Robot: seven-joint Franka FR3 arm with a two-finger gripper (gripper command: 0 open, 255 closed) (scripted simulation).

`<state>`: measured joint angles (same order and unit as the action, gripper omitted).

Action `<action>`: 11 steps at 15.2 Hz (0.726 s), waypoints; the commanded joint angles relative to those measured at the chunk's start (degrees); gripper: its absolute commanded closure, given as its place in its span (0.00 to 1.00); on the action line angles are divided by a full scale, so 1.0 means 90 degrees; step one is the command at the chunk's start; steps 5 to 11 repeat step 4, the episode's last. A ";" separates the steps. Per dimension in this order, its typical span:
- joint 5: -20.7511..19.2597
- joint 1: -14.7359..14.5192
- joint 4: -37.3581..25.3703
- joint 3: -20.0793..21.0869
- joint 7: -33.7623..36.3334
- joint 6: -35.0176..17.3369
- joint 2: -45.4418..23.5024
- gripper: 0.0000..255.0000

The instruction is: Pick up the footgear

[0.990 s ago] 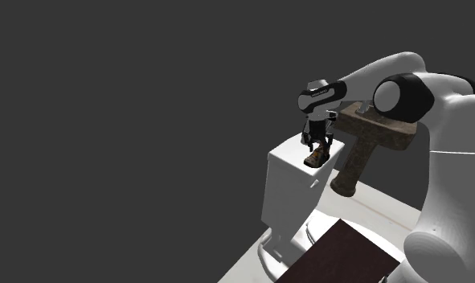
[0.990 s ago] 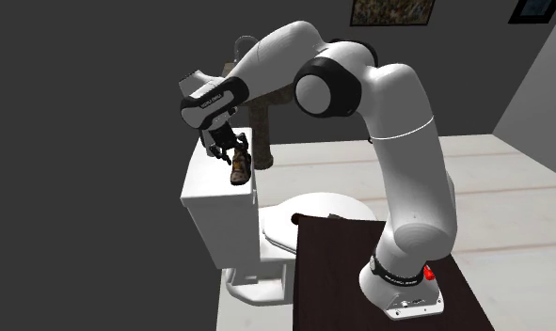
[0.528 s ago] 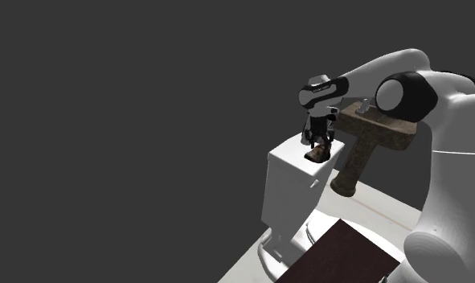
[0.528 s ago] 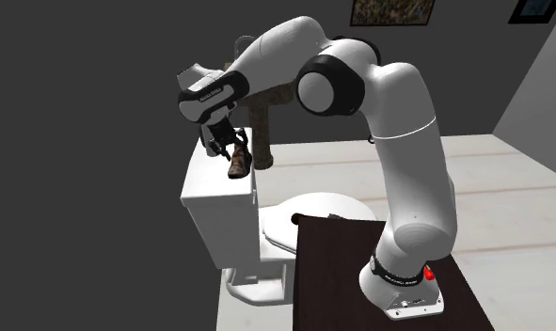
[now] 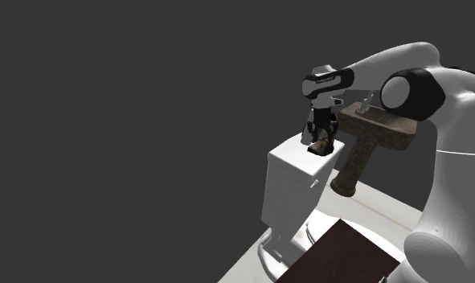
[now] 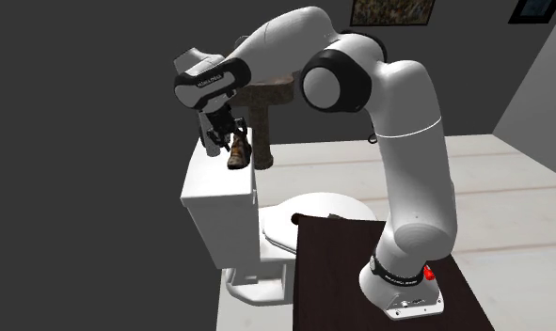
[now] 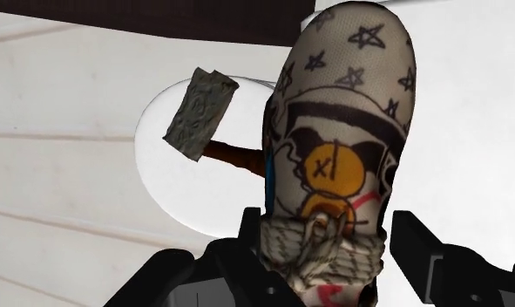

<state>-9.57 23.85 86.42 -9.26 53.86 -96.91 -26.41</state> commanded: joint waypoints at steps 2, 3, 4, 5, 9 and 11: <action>0.0003 -0.0006 -0.0214 -0.0002 -0.0036 0.0232 0.0021 1.00; 0.0002 -0.0006 -0.0221 -0.0002 -0.0038 0.0243 0.0025 1.00; 0.0002 -0.0006 -0.0222 -0.0002 -0.0038 0.0243 0.0024 1.00; 0.0002 -0.0006 -0.0222 -0.0002 -0.0038 0.0243 0.0024 1.00; 0.0002 -0.0006 -0.0222 -0.0002 -0.0038 0.0243 0.0024 1.00; 0.0002 -0.0006 -0.0222 -0.0002 -0.0038 0.0243 0.0024 1.00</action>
